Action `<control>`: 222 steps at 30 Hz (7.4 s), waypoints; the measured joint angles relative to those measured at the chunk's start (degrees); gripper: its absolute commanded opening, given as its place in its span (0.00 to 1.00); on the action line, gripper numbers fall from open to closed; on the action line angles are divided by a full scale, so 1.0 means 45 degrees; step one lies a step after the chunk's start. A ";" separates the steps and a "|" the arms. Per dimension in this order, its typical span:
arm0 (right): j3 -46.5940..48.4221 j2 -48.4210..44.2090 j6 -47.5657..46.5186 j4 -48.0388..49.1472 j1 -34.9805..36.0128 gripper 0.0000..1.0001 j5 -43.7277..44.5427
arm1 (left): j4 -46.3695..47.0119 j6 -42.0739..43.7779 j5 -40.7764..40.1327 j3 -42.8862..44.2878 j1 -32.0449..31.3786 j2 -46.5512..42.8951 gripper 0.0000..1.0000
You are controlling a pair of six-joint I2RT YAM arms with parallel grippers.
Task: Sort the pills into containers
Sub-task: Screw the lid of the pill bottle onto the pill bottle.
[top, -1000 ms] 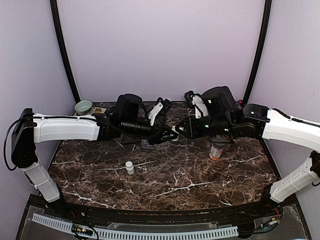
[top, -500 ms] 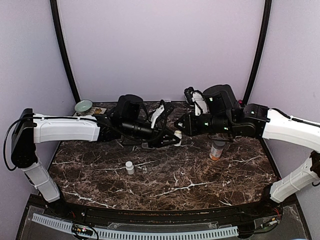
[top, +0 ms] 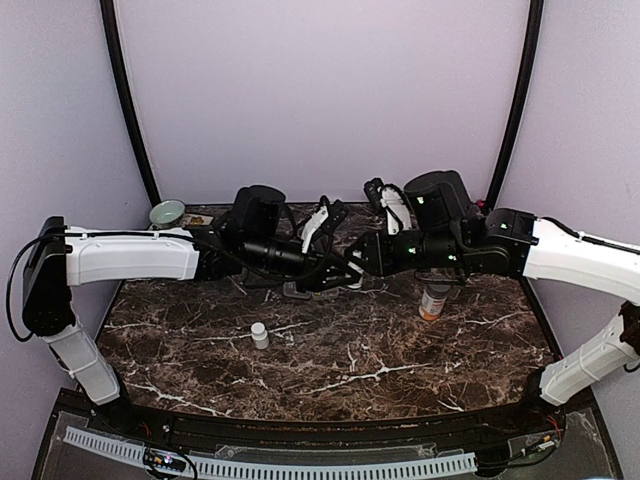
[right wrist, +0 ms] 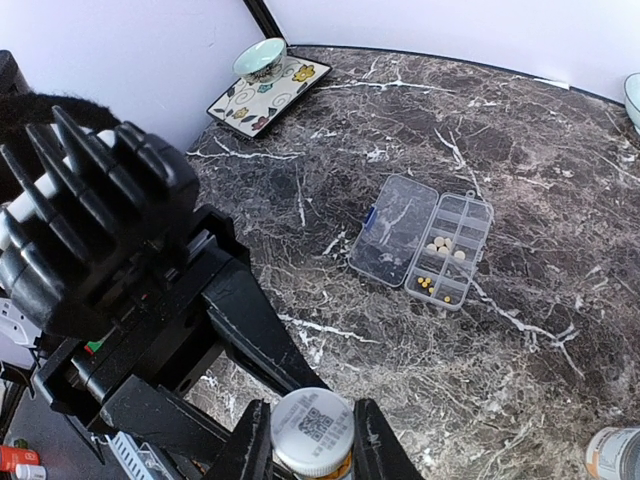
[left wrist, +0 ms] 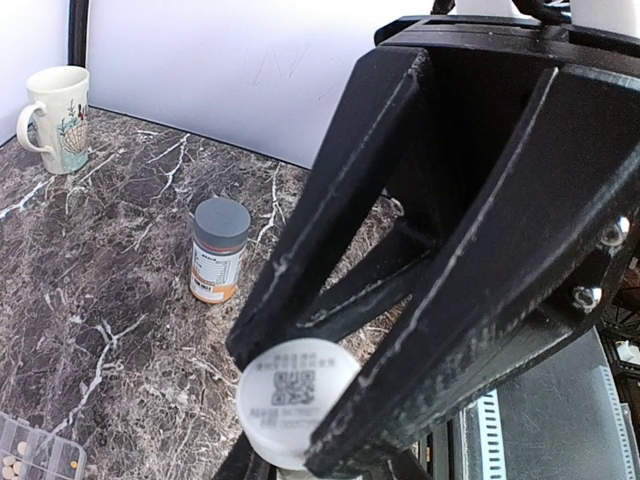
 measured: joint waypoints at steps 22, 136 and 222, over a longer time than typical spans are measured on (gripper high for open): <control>-0.0243 -0.0180 -0.0141 0.0087 0.0000 0.25 -0.0034 | -0.0253 -0.0015 0.0058 0.0155 0.0238 0.0107 0.00; -0.0933 -0.0034 -0.0622 0.1224 0.0053 0.47 0.0651 | 0.0437 -0.0209 0.0238 -0.0039 0.0563 0.0175 0.00; -0.0627 -0.0393 -0.0952 0.1336 0.0063 0.38 0.0763 | 0.1059 0.0078 0.0374 -0.0010 0.0670 0.0034 0.00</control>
